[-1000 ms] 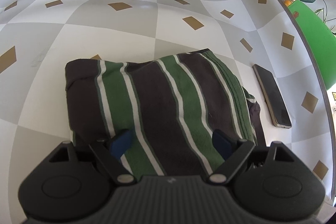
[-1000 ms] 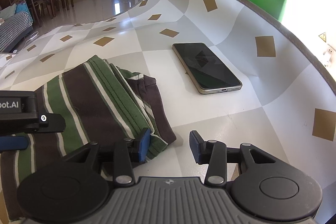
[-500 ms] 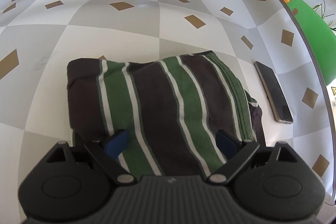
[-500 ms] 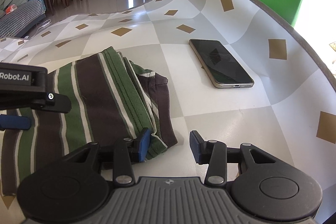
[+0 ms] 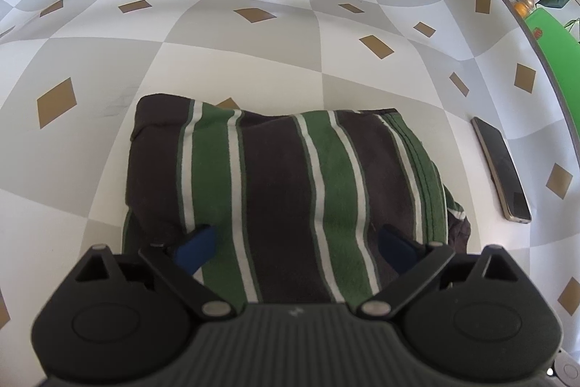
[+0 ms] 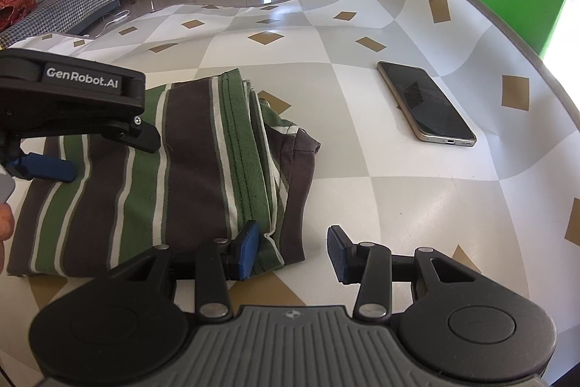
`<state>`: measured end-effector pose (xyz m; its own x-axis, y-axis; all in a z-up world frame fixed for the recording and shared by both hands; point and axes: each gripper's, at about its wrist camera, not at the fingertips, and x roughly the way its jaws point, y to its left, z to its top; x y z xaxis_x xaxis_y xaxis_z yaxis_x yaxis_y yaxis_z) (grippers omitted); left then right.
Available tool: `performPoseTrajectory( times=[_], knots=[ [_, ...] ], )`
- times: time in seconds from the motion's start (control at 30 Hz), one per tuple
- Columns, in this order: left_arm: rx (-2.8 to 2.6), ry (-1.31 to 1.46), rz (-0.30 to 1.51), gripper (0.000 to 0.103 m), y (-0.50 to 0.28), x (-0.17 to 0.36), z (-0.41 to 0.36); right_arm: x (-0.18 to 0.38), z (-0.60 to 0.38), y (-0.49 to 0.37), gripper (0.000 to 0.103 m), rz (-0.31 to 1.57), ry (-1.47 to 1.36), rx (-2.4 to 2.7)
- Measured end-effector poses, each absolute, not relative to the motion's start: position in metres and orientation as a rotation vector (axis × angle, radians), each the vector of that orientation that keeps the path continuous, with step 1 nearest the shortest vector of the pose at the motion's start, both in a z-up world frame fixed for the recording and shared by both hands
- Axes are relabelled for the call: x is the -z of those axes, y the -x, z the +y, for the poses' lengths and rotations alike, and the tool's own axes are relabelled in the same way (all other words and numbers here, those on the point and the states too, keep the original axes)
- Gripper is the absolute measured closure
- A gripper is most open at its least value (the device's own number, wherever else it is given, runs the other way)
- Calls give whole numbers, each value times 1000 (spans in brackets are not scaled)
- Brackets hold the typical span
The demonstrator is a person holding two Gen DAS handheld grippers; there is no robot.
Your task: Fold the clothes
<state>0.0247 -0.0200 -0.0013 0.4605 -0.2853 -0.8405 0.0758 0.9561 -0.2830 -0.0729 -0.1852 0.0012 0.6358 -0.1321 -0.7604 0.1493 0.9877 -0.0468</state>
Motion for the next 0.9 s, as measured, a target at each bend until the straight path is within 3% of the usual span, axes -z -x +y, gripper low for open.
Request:
performPoseTrajectory(
  times=[0.9],
  knots=[
    [125,154,996,3,-4,-22,24,-22,-176,73,62,756,-78,87]
  ],
)
